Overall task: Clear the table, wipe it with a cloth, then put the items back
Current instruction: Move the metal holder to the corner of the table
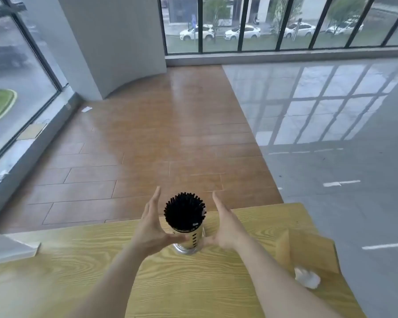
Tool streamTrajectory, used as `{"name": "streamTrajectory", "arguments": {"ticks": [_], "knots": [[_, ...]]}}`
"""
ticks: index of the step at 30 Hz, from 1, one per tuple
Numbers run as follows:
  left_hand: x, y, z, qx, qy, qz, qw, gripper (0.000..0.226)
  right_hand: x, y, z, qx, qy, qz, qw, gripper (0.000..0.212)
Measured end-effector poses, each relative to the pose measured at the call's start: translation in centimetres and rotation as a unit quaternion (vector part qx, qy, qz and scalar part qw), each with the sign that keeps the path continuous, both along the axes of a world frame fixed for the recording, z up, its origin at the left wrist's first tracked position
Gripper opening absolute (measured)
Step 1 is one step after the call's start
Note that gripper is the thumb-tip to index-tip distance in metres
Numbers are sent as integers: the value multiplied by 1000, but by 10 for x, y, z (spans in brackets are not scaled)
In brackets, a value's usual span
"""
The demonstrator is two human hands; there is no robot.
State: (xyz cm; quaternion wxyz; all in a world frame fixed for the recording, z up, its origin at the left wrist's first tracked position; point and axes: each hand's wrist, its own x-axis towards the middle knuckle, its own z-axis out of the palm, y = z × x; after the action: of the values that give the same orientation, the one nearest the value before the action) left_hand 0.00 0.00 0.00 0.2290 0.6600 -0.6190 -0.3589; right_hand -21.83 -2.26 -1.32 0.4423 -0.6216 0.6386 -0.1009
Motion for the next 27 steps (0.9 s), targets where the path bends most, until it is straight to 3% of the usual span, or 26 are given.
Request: {"name": "streamTrajectory", "arguments": {"ticks": [4,6,8,10,12,27], "knots": [[-10,-2,-24,53,51,34,997,157,9,-7,-23,27,-48,-5,998,150],[-14,0,-31,56,49,66,995,149,14,-7,-30,21,-70,-32,997,125],[-17,4,-36,45,32,88,995,126,16,-4,-30,8,-81,-51,995,95],[-18,9,-42,29,15,106,994,98,17,2,-27,-8,-85,-63,994,84],[-18,17,-42,20,28,113,993,88,18,11,-20,-20,-85,-64,994,83],[-69,158,21,-39,71,15,997,94,-32,188,59,-56,-82,-151,984,74]]}}
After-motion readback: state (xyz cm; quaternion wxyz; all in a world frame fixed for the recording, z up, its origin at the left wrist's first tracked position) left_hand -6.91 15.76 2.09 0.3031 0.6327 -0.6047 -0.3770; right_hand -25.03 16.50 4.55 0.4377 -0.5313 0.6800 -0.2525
